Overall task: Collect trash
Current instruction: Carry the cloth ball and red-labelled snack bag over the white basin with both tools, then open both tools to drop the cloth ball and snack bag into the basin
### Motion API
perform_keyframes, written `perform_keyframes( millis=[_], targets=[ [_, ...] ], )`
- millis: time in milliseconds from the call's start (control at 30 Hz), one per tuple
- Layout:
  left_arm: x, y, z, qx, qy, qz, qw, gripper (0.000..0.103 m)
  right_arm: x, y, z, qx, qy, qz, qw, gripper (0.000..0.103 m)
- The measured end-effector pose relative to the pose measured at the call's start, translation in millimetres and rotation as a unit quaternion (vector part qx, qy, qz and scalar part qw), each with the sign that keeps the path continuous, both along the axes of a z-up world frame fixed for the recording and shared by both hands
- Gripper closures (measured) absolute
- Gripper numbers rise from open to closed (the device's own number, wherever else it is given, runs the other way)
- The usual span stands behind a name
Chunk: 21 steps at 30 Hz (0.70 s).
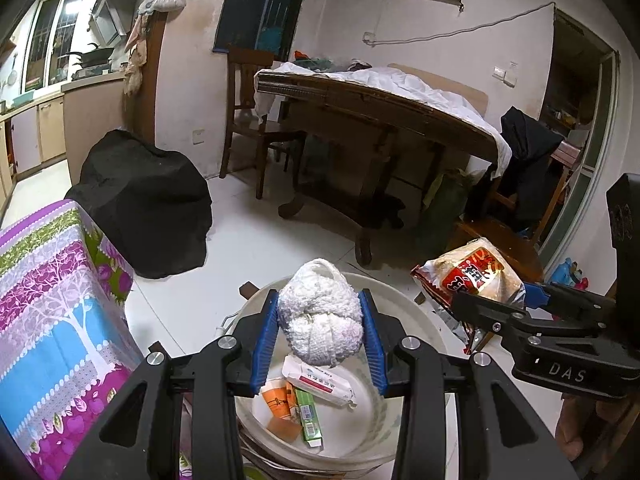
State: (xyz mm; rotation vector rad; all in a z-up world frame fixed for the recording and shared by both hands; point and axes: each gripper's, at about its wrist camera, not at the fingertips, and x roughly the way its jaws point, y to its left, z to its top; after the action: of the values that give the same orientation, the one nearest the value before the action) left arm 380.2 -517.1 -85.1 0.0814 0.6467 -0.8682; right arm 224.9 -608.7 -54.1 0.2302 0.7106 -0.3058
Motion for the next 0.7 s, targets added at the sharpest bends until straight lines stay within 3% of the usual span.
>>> perform_keyframes(
  millis=[467,600,700],
  targets=[
    [6,1,-9,0.005,0.006,0.001,1.0000,0.062,1,-4,-3,0.001,0.001,-0.002,1.000,0.044],
    [9,3,-12,0.004,0.012,0.004,0.9999,0.041,-1,-8,-5,0.009,-0.005,-0.010,1.000,0.030],
    [10,5,-14,0.004,0.012,0.007,0.9999,0.039,-3,-10,-5,0.012,-0.008,-0.015,1.000,0.030]
  ],
)
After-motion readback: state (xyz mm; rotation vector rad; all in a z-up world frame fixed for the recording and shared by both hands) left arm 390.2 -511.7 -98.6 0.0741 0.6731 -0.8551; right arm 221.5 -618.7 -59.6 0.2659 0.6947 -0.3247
